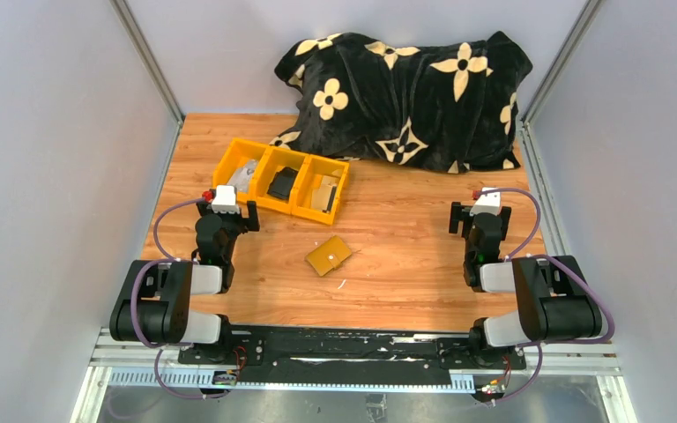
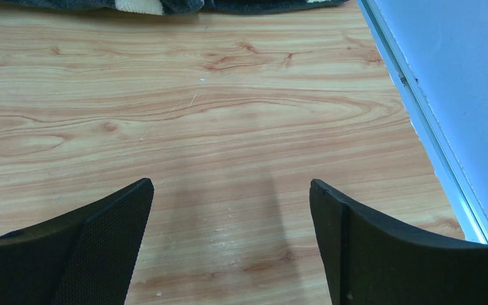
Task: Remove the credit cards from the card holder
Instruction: Move the storage box to the center of the board.
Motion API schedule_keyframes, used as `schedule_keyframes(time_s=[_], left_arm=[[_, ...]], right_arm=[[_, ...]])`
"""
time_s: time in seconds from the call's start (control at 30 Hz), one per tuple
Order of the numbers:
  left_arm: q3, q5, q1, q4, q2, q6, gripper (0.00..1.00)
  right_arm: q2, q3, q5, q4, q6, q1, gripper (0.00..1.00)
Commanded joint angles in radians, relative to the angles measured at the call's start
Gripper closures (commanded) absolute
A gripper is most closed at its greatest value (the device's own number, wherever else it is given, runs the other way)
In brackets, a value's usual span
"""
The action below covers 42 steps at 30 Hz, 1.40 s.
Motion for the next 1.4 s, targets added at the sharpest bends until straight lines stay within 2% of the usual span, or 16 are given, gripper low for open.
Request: schedule_keyframes(time_s=[0.0,0.4,0.47,0.5,0.57,0.7,0.77,0.87,0.97,1.03,1.1,1.17,1.27,1.37], left_arm=[[0.017,-0.013,-0.004,0.008,-0.002,0.008,0.0],[0.015,0.0,-0.004,0.015,-0.003,0.013,0.0],[0.023,0.011,-0.002,-0.034,-0.043,0.02,0.0],[0.037,0.009,0.0,-0.086,-0.073,0.017,0.0],[0.092,0.015,0.005,-0.242,-0.143,0.032,0.0],[0.196,0.064,0.021,-0.54,-0.251,0.082,0.0],[0.248,0.101,0.04,-0.666,-0.3,0.074,0.0],[0.364,0.166,0.077,-0.908,-0.351,0.065,0.0],[0.516,0.218,0.095,-1.173,-0.357,0.072,0.0],[0.621,0.242,0.103,-1.342,-0.351,0.095,0.0],[0.691,0.239,0.109,-1.437,-0.35,0.115,0.0],[0.736,0.235,0.121,-1.502,-0.357,0.122,0.0],[0.778,0.228,0.143,-1.571,-0.372,0.119,0.0],[0.807,0.221,0.156,-1.64,-0.381,0.119,0.0]], right_arm=[[0.0,-0.007,0.022,0.027,0.008,-0.012,0.04],[-0.001,-0.01,0.029,0.042,0.006,-0.012,0.04],[-0.024,-0.014,0.05,0.053,-0.004,-0.003,0.04],[-0.058,-0.004,0.106,0.004,-0.006,0.018,0.04],[-0.167,0.073,0.17,-0.228,0.003,0.043,0.04],[-0.311,0.244,0.173,-0.627,0.136,0.045,0.03],[-0.367,0.326,0.143,-0.769,0.214,0.045,0.03],[-0.402,0.422,-0.04,-0.853,0.297,0.045,0.03],[-0.396,0.475,-0.064,-0.86,0.558,0.043,0.03],[-0.387,0.519,-0.148,-0.955,0.672,0.033,0.03],[-0.359,0.535,-0.245,-0.96,0.645,0.024,0.03],[-0.316,0.565,-0.321,-1.003,0.692,0.001,0.03],[-0.257,0.611,-0.467,-1.029,0.646,-0.002,0.03],[-0.214,0.679,-0.426,-1.096,0.586,0.064,0.03]])
